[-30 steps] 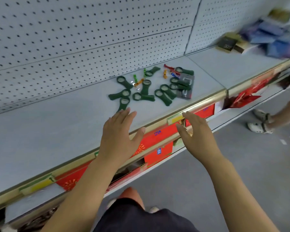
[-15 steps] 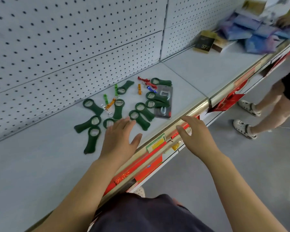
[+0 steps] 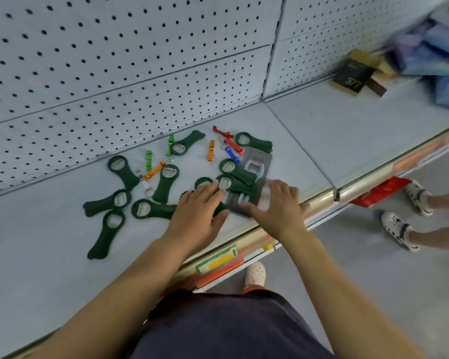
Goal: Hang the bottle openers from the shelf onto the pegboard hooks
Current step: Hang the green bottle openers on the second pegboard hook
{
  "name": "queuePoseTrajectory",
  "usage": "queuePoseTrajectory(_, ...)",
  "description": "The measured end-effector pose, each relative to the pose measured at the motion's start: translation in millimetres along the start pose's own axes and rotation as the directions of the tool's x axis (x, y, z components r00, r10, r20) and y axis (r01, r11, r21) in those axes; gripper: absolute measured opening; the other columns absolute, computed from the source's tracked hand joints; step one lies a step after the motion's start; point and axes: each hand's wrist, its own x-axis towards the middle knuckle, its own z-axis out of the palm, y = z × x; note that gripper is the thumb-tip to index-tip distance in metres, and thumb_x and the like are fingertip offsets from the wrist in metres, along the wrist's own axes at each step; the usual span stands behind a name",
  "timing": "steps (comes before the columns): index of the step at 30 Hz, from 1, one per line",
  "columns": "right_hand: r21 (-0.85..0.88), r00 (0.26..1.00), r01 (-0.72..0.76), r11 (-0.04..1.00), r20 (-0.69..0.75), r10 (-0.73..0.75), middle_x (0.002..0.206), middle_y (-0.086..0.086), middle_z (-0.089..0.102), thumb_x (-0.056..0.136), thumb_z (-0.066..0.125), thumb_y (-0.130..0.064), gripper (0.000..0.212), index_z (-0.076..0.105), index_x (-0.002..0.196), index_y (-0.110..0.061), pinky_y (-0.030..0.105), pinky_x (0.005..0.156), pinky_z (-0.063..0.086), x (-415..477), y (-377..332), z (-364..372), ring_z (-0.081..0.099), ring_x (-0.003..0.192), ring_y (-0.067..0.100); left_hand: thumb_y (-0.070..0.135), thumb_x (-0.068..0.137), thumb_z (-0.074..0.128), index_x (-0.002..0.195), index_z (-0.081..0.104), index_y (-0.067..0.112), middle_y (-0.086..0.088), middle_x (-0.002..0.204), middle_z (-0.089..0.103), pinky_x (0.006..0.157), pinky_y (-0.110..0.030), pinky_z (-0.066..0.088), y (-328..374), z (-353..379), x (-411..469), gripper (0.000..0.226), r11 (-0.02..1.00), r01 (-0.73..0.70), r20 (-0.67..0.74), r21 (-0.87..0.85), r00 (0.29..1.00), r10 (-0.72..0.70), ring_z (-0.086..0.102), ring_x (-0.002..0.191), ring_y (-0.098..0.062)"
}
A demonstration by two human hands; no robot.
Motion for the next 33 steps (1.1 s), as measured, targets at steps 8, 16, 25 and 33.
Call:
queuePoseTrajectory(8, -0.199, 0.985, 0.172, 0.965, 0.037, -0.168, 0.135, 0.002, 0.04, 0.074, 0.049, -0.085, 0.089, 0.043, 0.136, -0.021, 0.042, 0.094, 0.031, 38.3, 16.5, -13.4, 0.036, 0.124, 0.025, 0.058, 0.098, 0.008, 0.156, 0.029, 0.029, 0.007, 0.167, 0.02, 0.126, -0.039, 0.006, 24.1, 24.8, 31.3, 0.068, 0.988, 0.135, -0.065, -0.067, 0.988, -0.14, 0.008, 0.154, -0.009)
queuePoseTrajectory(16, -0.097, 0.977, 0.183, 0.978, 0.125, -0.17, 0.141, 0.004, 0.038, 0.075, 0.059, -0.077, 0.083, 0.046, 0.137, -0.022, 0.044, 0.101, 0.031, 70.1, 50.8, -42.5, 0.032, 0.13, 0.027, 0.056, 0.099, 0.016, 0.149, 0.045, 0.019, 0.004, 0.164, 0.027, 0.126, -0.04, 0.008, 33.3, 35.3, 32.7, 0.068, 0.938, 0.282, -0.175, -0.2, 0.932, -0.317, 0.014, 0.154, -0.011)
queuePoseTrajectory(25, -0.072, 0.955, 0.261, 0.963, 0.169, -0.246, 0.141, 0.007, 0.031, 0.062, 0.069, -0.078, 0.107, 0.031, 0.143, -0.019, 0.044, 0.104, 0.032, 65.3, 42.1, -34.5, 0.031, 0.13, 0.03, 0.032, 0.099, 0.058, 0.113, 0.064, 0.013, -0.011, 0.155, 0.044, 0.117, -0.05, 0.03, 26.4, 30.6, 54.3, 0.024, 0.899, 0.358, -0.228, -0.252, 0.881, -0.415, 0.036, 0.146, -0.028)
queuePoseTrajectory(33, -0.022, 0.989, 0.101, 0.995, 0.11, -0.098, 0.144, 0.013, 0.035, 0.067, 0.072, -0.074, 0.103, 0.033, 0.141, -0.013, 0.047, 0.111, 0.033, 78.3, 65.2, -50.8, 0.033, 0.136, 0.033, 0.038, 0.086, 0.074, 0.118, 0.059, 0.01, -0.007, 0.129, 0.06, 0.104, -0.041, 0.037, 31.3, 26.2, 57.6, 0.045, 0.891, 0.39, -0.264, -0.232, 0.856, -0.444, 0.053, 0.12, -0.03)
